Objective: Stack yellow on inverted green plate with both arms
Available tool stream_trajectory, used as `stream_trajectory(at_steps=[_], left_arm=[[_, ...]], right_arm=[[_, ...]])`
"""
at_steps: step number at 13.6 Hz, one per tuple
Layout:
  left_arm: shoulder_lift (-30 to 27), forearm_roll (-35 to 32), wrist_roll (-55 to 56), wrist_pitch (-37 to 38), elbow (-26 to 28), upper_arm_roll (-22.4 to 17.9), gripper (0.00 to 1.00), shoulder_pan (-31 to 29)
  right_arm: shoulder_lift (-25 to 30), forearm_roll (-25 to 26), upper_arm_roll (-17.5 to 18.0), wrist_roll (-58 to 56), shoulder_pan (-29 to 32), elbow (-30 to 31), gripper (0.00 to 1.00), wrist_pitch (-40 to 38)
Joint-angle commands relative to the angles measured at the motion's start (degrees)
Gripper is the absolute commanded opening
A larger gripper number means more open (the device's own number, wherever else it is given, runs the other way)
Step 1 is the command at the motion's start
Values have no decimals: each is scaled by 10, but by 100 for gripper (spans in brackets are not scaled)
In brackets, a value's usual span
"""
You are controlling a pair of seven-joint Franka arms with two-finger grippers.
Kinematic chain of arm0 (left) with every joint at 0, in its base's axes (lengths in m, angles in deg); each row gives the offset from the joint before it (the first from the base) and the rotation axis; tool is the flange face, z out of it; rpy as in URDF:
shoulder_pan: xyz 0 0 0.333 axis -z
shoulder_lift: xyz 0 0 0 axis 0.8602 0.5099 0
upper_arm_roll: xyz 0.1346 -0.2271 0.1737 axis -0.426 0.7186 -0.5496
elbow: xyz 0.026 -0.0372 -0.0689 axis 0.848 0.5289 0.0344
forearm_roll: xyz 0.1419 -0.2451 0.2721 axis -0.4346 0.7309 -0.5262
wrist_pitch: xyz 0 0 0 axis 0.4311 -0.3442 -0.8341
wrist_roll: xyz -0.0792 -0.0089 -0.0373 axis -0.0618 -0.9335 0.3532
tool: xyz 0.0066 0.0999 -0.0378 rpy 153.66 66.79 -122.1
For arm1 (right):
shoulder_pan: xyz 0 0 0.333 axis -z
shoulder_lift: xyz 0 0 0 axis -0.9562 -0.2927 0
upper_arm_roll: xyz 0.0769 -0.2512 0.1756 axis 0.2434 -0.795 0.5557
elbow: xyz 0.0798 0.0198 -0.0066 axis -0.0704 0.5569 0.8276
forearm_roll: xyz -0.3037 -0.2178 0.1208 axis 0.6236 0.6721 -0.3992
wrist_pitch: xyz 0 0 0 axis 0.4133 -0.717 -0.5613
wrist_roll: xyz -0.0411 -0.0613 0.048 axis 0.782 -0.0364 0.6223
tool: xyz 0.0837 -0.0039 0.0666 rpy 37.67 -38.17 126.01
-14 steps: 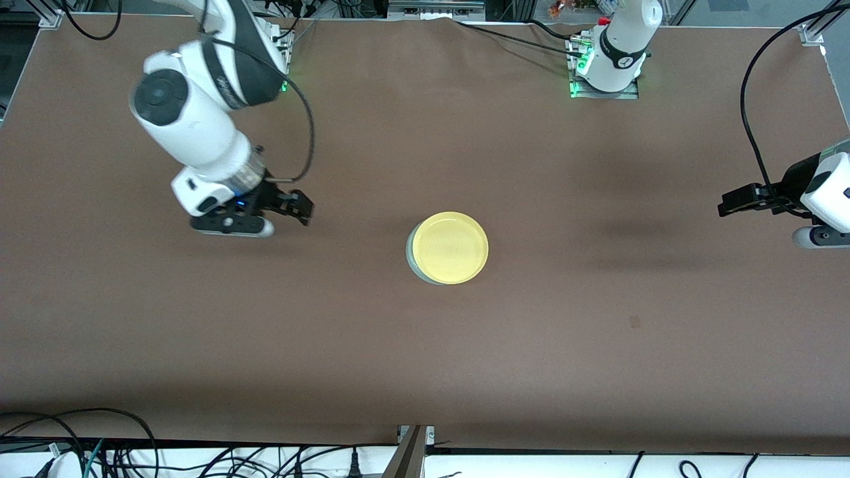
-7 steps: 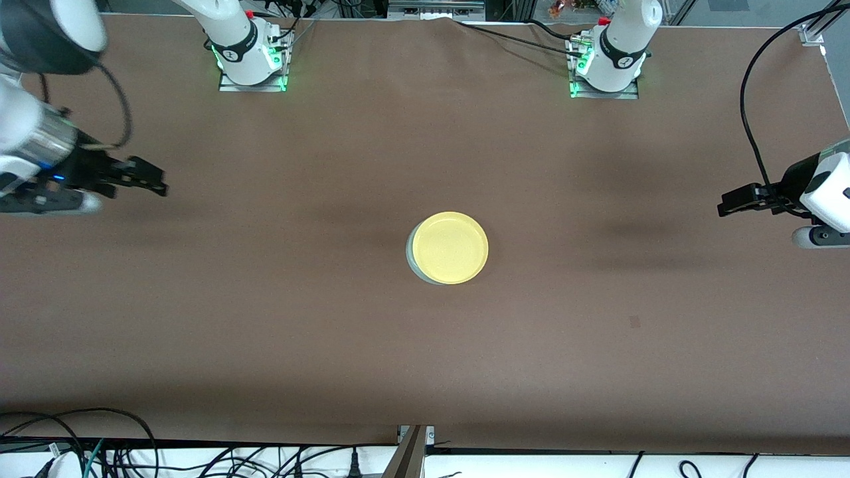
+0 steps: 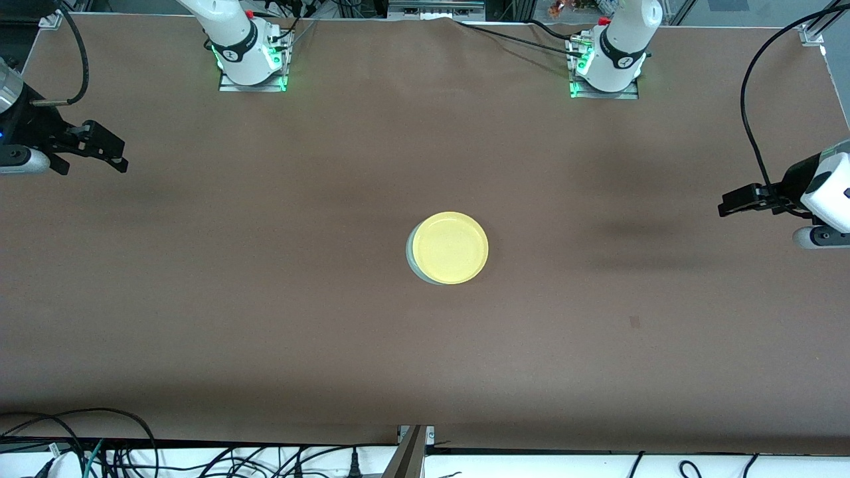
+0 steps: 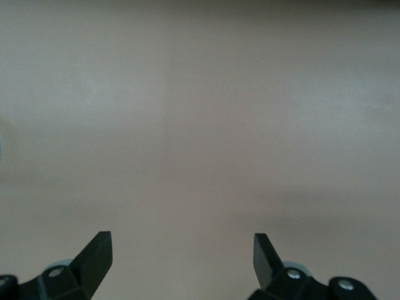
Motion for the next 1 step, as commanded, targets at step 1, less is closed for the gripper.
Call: stream_trajectory(at_steps=[1], left_arm=[[3,5,3,5,-11,-1,100,0]], right_arm=[[5,5,10,-3,15,6,100,-2]])
